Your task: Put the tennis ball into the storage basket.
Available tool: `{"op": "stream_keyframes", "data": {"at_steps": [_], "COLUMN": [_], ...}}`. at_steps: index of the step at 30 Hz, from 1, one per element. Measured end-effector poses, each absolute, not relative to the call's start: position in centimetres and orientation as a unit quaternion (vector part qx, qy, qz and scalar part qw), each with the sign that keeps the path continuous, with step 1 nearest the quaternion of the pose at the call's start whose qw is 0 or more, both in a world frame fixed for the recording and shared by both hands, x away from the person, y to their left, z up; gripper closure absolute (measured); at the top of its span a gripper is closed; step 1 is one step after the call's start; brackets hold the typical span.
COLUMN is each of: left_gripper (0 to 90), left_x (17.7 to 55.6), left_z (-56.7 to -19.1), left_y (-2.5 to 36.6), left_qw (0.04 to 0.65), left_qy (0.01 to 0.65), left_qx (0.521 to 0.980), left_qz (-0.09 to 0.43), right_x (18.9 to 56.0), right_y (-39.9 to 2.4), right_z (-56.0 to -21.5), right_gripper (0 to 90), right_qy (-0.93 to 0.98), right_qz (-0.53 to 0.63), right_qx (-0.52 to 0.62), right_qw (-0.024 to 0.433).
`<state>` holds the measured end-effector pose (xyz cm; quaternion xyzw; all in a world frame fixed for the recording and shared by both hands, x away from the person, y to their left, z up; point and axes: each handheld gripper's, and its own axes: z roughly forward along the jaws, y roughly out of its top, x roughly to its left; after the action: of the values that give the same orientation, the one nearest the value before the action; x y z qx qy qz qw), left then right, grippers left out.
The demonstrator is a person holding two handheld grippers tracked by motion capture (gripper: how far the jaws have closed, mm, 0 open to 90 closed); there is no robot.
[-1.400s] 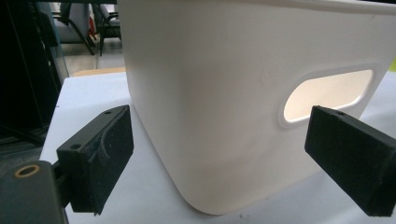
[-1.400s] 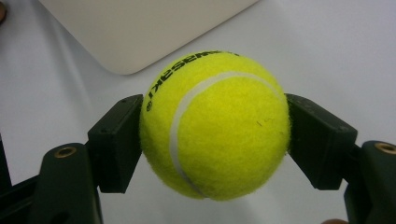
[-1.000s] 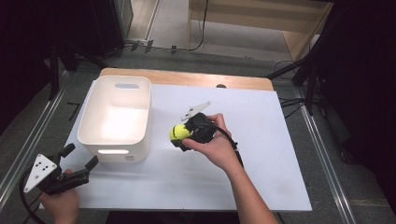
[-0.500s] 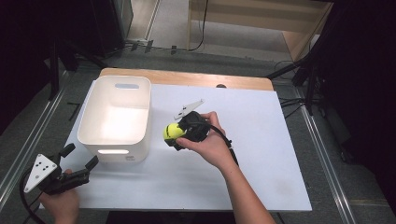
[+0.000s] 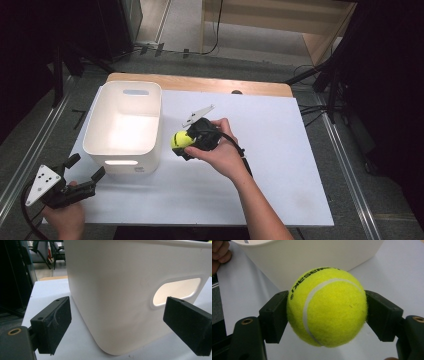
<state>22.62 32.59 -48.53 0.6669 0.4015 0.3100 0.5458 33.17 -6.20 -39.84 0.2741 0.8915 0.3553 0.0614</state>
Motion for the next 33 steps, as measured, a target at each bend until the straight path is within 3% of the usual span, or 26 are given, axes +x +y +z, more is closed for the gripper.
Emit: {"op": "stream_keyframes", "data": {"at_steps": [33], "left_gripper": [7.9], "left_x": [22.8], "left_z": [-48.5], "left_y": [32.7], "left_qw": [0.549], "left_qy": [0.406], "left_qx": [0.666], "left_qz": [0.302], "right_x": [33.1], "right_y": [-4.4], "right_z": [-36.5], "right_gripper": [24.0], "right_qy": [0.889], "right_qz": [0.373], "right_qx": [0.254], "right_qw": [0.073]}}
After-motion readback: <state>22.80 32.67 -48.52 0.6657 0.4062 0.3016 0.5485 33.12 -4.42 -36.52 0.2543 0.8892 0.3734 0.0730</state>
